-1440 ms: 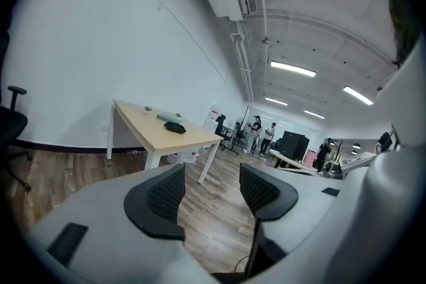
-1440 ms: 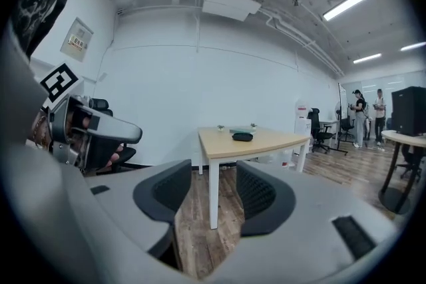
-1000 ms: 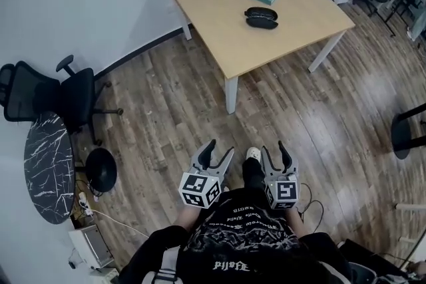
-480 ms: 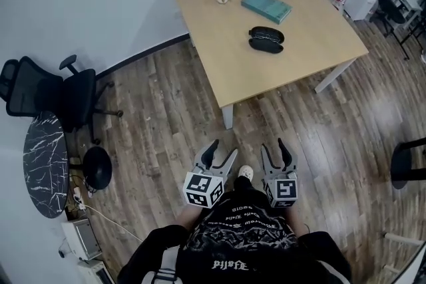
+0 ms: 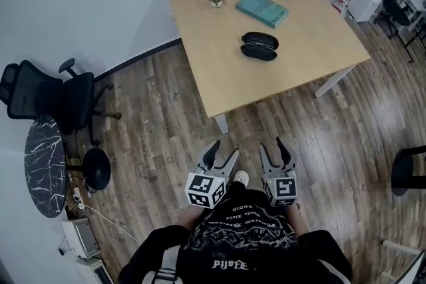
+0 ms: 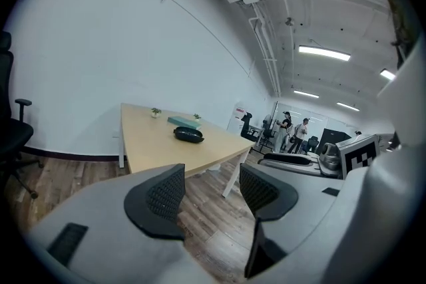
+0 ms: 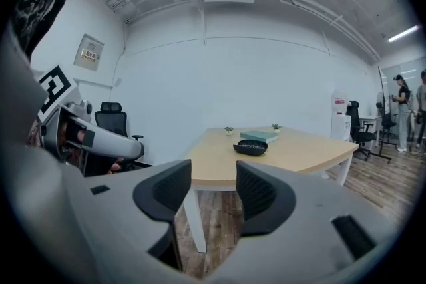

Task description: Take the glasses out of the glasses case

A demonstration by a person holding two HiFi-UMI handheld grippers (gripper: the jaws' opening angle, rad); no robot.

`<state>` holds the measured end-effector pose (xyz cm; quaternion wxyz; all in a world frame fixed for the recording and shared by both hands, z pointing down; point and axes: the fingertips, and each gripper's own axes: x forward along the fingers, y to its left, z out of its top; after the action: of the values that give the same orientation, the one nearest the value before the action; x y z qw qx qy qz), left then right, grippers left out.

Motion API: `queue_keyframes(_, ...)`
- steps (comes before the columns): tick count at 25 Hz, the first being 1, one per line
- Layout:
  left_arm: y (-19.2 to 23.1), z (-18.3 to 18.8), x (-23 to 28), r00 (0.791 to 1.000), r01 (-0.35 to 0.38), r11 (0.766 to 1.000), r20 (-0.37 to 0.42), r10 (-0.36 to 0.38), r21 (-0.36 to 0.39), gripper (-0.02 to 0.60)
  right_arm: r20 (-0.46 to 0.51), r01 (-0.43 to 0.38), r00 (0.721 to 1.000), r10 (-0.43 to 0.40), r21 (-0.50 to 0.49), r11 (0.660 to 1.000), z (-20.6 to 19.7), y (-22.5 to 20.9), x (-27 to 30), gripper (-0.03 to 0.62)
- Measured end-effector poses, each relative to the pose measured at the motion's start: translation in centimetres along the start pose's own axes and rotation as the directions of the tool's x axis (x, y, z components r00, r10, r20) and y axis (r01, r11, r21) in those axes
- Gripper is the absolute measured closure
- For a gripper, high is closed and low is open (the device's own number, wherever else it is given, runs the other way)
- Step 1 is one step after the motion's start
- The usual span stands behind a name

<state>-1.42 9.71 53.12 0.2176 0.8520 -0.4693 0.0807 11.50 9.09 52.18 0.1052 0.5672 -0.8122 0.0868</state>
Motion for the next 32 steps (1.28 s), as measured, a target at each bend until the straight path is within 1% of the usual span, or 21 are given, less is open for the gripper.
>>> queue_keyframes(4, -1.0, 0.0, 1.2, 1.000, 0.004, 1.000, 0.001, -0.004, -0.002, 0.318, -0.012, -0.015, 1.000, 0.015, -0.002, 1.000, -0.2, -1.0, 0.1, 0.372)
queue_keyframes(9, -1.8, -0.4, 1.9, 0.999, 0.026, 1.000, -0.023, -0.026, 0.009, 0.318, -0.026, -0.005, 1.000, 0.005, 0.023, 1.000, -0.8, -1.6, 0.1, 0.372)
queue_keyframes(13, -1.1, -0.4, 3.0, 0.999, 0.038, 0.999, -0.039, -0.037, 0.024, 0.319, -0.042, 0.000, 0.999, 0.002, 0.037, 0.999, -1.4, -1.5, 0.7, 0.372)
queue_keyframes(17, 0.4, 0.0, 5.4, 0.998, 0.048, 0.997, -0.051, -0.045, 0.055, 0.319, -0.055, 0.031, 0.998, -0.028, 0.053, 0.998, -1.9, -2.6, 1.7, 0.372)
queue_keyframes(21, 1.7, 1.8, 8.6, 0.996, 0.071, 0.993, -0.053, -0.066, 0.092, 0.319, -0.074, 0.059, 0.996, -0.053, 0.078, 0.995, -1.7, -4.6, 3.1, 0.372)
queue_keyframes(25, 2.9, 4.2, 12.1, 0.995, 0.096, 0.988, -0.048, -0.090, 0.121, 0.318, -0.079, 0.089, 0.994, -0.082, 0.091, 0.992, -0.5, -6.8, 6.1, 0.372)
queue_keyframes(28, 5.0, 5.9, 14.7, 0.995, 0.094, 0.988, -0.048, -0.089, 0.124, 0.319, -0.083, 0.093, 0.993, -0.087, 0.077, 0.993, 0.5, -8.0, 9.1, 0.372)
queue_keyframes(32, 7.6, 7.7, 17.6, 0.994, 0.103, 0.988, -0.051, -0.098, 0.113, 0.319, -0.111, 0.086, 0.991, -0.079, 0.061, 0.994, 1.3, -9.2, 12.8, 0.372)
